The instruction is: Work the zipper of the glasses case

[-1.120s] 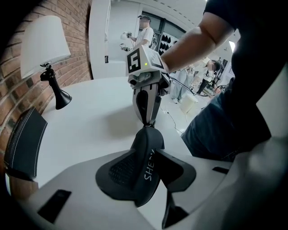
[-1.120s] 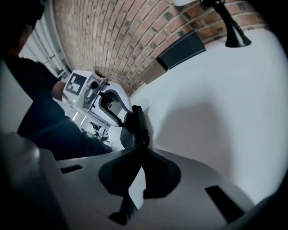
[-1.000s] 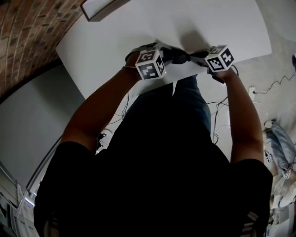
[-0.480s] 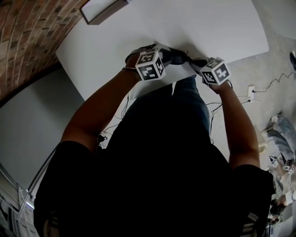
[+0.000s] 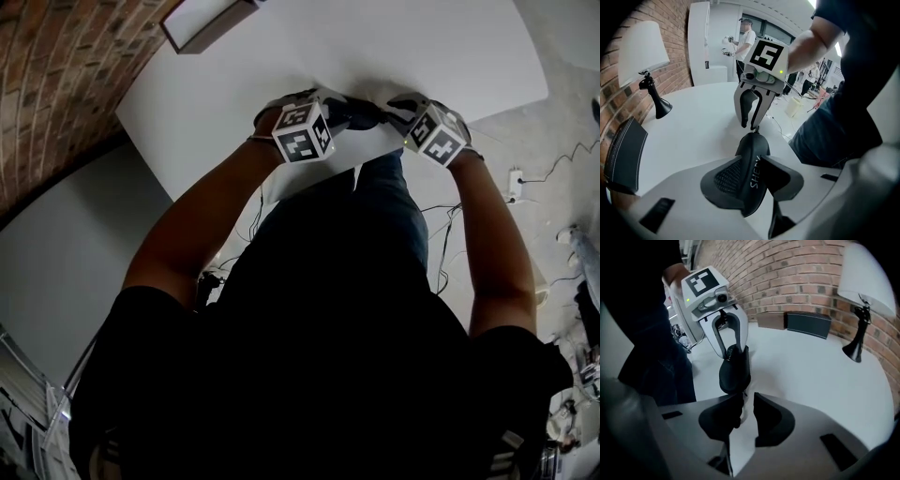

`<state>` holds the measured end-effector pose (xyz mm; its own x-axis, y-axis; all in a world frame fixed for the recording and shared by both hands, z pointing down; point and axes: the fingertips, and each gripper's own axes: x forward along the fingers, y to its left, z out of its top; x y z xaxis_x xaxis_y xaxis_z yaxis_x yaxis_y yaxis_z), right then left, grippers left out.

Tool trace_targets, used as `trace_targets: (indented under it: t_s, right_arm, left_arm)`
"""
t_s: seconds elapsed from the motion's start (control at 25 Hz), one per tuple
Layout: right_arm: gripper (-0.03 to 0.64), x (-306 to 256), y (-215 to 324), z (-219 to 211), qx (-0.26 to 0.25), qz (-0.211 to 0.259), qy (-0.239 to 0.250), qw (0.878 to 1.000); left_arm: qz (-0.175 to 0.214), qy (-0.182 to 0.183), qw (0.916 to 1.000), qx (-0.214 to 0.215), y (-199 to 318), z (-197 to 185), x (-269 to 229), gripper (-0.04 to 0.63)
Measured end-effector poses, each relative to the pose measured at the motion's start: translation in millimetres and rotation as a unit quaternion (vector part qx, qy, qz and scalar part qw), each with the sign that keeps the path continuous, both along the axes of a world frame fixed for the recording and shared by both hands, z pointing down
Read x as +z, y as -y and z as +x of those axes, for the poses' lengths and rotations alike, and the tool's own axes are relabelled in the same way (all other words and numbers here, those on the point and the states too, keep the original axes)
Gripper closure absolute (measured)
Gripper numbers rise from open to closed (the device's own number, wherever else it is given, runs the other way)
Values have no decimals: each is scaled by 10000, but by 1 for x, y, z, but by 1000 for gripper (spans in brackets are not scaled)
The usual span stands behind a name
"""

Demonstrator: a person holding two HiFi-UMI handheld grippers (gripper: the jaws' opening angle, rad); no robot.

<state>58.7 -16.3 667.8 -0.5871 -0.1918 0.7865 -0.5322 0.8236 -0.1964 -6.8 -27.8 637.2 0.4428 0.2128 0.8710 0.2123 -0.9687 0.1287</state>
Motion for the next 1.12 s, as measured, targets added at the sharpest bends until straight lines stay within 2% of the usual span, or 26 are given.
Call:
trace_targets:
  t_s: [0.24,0.4,0.6,0.68,0.76,0.88,1.12]
  right_arm:
    - [524,13,0,-8,-1086,120,-361,9934]
    - [534,18,-1,-12,-1592,212,-501,9858]
    - [554,19,-1,-20,-2325,332,-685,9696]
    - [585,21,-4,-21,-2576,387,-780,9623]
    - [611,22,-6,-22,-2703,426,-816,9584]
    - [614,20,-7,-21,-2755,360,-852,9569]
    - [618,17,-13,-14,-2657,146,-930,9594]
  left_arm:
    - [-21,-25,10000,39,1,1,0,454]
    - [-33,-51,10000,51,1,0,-1,454]
    - [-35,-41,10000,77,0,0,0,454]
    - [-32,-40,10000,83,0,-1,0,456]
    - [-35,-50,9999,83,1,-2,1,456]
    - [-40,-42,10000,71,1,-2,1,456]
    - [-41,-35,10000,-14,1,-2,1,456]
